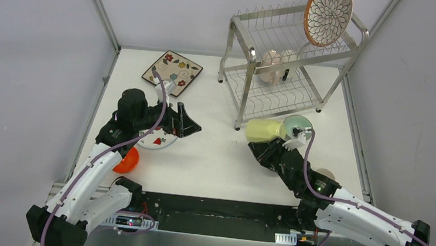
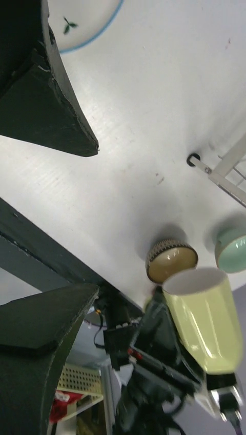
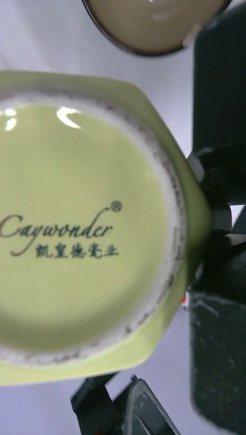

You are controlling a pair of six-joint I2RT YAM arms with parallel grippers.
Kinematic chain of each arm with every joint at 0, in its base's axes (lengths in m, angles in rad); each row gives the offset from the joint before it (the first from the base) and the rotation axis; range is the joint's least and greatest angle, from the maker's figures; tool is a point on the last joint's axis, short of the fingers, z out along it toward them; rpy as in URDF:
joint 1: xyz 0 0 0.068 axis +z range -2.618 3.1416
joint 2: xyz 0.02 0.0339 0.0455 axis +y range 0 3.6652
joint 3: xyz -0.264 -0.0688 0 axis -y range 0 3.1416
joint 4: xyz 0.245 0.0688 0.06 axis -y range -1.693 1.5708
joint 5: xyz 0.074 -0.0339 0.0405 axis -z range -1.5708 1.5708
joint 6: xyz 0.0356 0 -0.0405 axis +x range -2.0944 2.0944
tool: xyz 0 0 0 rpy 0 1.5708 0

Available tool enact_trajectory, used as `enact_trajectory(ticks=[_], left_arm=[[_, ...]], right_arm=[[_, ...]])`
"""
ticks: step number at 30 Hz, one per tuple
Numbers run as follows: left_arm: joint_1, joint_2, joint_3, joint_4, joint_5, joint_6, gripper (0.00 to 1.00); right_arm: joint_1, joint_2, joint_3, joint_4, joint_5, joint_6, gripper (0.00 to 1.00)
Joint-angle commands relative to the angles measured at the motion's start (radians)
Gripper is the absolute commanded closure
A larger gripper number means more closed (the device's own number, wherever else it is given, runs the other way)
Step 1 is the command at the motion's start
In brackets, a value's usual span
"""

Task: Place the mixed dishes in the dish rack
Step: Pick up the cup at the center of the board, then turn the cup upside down in the dish rack.

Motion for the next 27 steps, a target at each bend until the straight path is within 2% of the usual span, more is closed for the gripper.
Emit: enact_trajectory(ticks=[1,4,8,16,27], left_arm=[[-0.005,-0.014,0.073,-0.157,-0.091,0.169,0.01],[-0.006,-0.014,0.102,-0.202,-0.092,0.212,0.01],[-0.005,-0.017,0.111,-0.240,-0.108,0.257,0.01],[-0.005,-0.050,0.095,-0.258,-0.148,0.266,0.01],[-0.005,-0.079,0.090,-0.261,-0.145,0.269,0.01]], right_arm=[[-0.018,0.040,0.201,-0.174,0.178,-0.207,1.00],[-0.044,0.110,0.275,-0.233,0.214,-0.281,1.00],[-0.136,0.171,0.322,-0.230,0.188,-0.357,1.00],[-0.432,0.310,0.338,-0.128,-0.047,-0.457,1.00],[-0.622,0.552,0.380,0.070,-0.205,-0.665,1.00]])
